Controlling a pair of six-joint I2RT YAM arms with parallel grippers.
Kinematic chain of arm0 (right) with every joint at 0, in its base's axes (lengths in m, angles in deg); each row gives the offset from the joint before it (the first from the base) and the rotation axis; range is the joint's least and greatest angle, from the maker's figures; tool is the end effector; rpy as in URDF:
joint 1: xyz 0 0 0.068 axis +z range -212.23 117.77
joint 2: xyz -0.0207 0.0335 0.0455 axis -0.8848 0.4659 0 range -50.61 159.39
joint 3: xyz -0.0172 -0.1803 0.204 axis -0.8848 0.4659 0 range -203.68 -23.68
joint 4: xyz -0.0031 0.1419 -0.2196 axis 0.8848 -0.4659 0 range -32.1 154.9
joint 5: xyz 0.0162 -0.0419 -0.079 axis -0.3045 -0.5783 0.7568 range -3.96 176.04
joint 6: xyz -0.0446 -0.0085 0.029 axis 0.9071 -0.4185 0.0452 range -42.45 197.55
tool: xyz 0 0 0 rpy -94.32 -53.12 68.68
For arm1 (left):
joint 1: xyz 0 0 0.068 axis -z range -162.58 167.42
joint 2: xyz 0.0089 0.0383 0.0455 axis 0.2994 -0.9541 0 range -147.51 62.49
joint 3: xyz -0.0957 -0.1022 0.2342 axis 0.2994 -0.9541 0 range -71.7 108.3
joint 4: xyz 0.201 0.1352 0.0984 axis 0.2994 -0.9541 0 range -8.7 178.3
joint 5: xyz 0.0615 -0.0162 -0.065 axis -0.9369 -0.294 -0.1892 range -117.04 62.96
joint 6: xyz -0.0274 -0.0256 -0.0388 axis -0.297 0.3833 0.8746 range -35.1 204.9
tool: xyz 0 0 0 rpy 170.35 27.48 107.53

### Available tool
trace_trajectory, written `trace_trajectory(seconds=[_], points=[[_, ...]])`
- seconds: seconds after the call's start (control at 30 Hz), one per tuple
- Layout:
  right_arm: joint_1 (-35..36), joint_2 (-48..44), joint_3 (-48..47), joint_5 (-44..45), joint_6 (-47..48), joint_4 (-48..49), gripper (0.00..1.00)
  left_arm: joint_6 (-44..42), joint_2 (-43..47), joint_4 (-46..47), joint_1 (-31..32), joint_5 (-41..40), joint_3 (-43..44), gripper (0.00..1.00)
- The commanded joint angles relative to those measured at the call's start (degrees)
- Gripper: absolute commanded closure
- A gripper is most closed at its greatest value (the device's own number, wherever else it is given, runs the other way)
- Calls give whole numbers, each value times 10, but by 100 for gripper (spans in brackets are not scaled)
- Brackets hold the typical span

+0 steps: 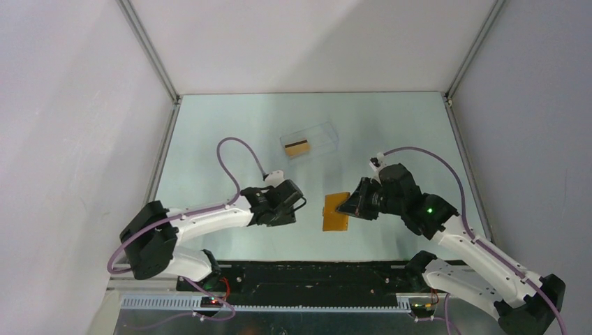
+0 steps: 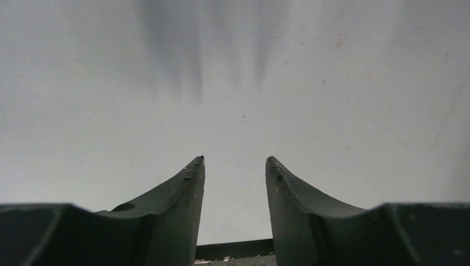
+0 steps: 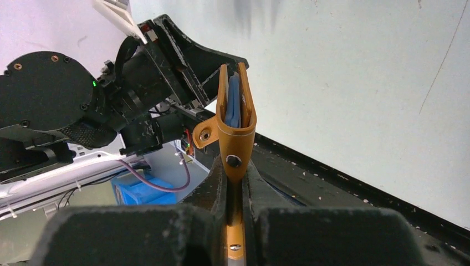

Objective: Put the credit cards into the card holder
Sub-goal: Pick up the card holder from the center of the board, then open the card holder.

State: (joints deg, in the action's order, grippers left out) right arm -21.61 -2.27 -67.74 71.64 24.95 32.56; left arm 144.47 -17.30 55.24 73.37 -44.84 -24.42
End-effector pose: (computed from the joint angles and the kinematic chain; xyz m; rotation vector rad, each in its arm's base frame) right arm 0.1311 0.1243 0.2876 0.1006 2.4482 1.1058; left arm 0.1527 -0.2066 0.1940 -0.1731 2.6394 -0.2634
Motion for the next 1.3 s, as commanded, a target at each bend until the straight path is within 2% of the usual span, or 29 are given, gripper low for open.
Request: trace_trajectory(seconds=[0.0, 0.13, 0.27, 0.47, 0.57, 0.73, 1.07, 1.13, 1.27], points=[[-12, -14, -25, -30, 13, -2, 100, 11, 62, -14, -7, -22, 0, 48], [-21, -18, -25, -43, 36, -4, 100, -48, 121, -4, -8, -10, 20, 36], [-35, -27, -25, -46, 50, -13, 100, -81, 185, 49, -18, 57, 14, 24], [-48, -25, -25, -56, 59, -22, 100, -86, 223, 147, -22, 195, -4, 22], [-48, -19, -25, -63, 59, -20, 100, -95, 200, 150, -10, 220, 12, 22], [-47, -12, -25, -69, 58, -21, 100, -108, 143, 150, 23, 207, 59, 21], [-47, -14, -25, -72, 62, -34, 100, -110, 21, 97, 62, 171, 148, 25], [-49, -15, -25, -73, 63, -35, 100, -111, 11, 75, 64, 153, 159, 30], [-55, -17, -25, -76, 64, -39, 100, -107, 22, 58, 64, 132, 148, 47]])
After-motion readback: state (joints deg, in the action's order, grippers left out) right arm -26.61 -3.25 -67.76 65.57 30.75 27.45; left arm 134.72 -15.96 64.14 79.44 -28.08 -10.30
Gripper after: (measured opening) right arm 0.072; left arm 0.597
